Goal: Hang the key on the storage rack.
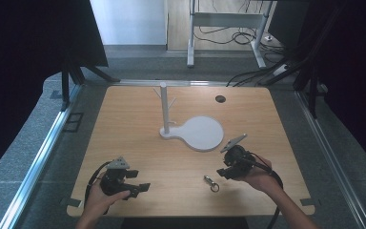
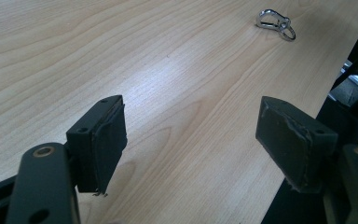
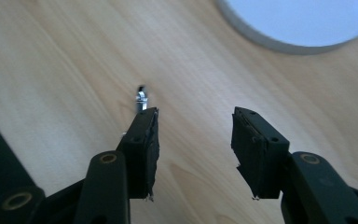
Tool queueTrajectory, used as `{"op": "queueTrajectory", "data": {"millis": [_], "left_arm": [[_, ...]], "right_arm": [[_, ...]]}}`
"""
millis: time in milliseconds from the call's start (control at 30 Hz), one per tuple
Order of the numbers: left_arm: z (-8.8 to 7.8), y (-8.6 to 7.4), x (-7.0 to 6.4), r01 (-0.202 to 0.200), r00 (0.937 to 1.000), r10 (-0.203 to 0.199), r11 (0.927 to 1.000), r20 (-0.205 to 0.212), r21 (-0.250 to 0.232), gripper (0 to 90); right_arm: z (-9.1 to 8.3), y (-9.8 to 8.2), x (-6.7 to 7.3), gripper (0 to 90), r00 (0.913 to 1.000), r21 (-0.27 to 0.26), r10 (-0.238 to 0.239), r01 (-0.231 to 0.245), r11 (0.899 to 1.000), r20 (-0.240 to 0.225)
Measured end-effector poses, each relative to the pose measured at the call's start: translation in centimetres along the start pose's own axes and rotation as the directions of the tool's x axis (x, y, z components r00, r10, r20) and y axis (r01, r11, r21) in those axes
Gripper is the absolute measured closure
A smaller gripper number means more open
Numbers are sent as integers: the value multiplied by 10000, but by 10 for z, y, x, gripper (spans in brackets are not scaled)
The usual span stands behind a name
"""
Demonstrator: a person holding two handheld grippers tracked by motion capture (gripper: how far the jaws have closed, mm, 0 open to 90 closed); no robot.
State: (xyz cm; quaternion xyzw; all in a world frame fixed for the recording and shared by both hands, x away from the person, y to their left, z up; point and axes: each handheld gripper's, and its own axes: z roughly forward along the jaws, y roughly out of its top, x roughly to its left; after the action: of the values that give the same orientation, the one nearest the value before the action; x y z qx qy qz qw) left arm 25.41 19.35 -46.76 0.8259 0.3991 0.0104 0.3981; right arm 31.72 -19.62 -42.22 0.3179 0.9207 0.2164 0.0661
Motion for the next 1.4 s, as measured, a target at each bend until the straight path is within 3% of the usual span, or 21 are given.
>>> {"op": "queueTrajectory", "data": {"millis": [200, 467, 1400], "left_arm": [[-1, 0, 0, -4, 10000, 4, 10000, 35, -33, 248], [-1, 0, 1, -29, 10000, 29, 10000, 35, -21, 248], [-1, 0, 1, -13, 10000, 13, 10000, 71, 5, 248]], "right_arm": [[16, 3, 10, 573, 9991, 612, -98, 124, 9980, -422], [30, 5, 17, 627, 9974, 907, -126, 190, 9957, -707], [65, 12, 22, 697, 9977, 1923, -164, 287, 9809, -655]]}}
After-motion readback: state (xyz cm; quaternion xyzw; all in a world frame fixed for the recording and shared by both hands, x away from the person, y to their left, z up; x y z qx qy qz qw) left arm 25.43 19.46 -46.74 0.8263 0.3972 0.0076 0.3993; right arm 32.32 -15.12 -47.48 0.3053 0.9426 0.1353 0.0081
